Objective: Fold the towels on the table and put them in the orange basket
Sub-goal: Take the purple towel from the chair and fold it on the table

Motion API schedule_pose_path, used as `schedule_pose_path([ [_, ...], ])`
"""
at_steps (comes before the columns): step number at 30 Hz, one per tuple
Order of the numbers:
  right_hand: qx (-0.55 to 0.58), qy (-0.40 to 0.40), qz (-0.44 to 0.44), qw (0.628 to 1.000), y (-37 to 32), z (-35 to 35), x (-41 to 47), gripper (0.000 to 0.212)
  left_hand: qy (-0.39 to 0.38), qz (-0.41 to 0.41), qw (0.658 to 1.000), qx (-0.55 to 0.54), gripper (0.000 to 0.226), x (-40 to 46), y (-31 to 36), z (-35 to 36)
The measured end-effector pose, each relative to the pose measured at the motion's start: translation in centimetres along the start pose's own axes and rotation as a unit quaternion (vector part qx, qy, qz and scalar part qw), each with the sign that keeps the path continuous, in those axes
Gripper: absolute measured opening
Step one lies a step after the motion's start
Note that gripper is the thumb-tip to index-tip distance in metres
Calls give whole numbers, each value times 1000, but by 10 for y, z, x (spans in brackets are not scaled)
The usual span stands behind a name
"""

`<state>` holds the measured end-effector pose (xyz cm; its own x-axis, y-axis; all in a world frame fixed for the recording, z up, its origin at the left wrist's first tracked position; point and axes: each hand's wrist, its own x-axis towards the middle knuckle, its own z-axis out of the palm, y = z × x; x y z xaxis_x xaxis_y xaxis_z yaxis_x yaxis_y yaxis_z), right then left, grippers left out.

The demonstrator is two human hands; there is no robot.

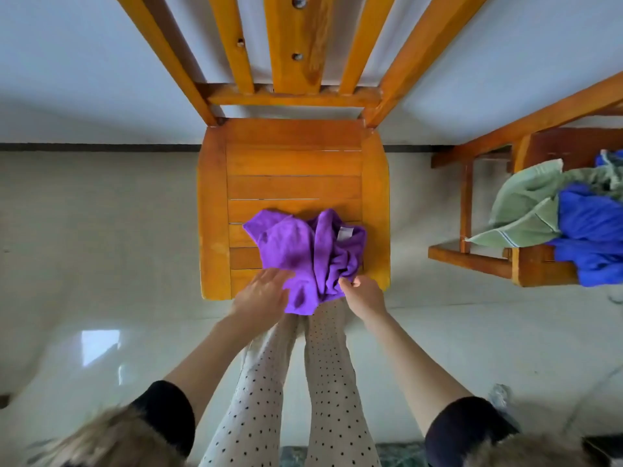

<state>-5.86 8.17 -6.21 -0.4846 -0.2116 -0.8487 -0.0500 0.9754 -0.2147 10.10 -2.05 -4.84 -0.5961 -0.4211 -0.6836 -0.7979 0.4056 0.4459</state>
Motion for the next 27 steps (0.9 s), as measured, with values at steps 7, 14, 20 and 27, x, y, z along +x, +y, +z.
schedule_pose_path([
  [7, 44, 83, -53, 994, -2, -3, 0, 17, -8, -5, 1000, -8, 42, 35, 5, -10],
  [14, 24, 58, -246, 967, -29, -61, -52, 22, 63, 81, 995, -16, 49, 13, 55, -56],
  [20, -7, 50, -382, 923, -77, -122, -113, 17, 100, 217, 970, -34, 53, -24, 109, -130],
  [27, -1, 91, -483, 871, -126, -184, -190, 4, 172, 188, 960, -119, 9, -94, 140, -214],
])
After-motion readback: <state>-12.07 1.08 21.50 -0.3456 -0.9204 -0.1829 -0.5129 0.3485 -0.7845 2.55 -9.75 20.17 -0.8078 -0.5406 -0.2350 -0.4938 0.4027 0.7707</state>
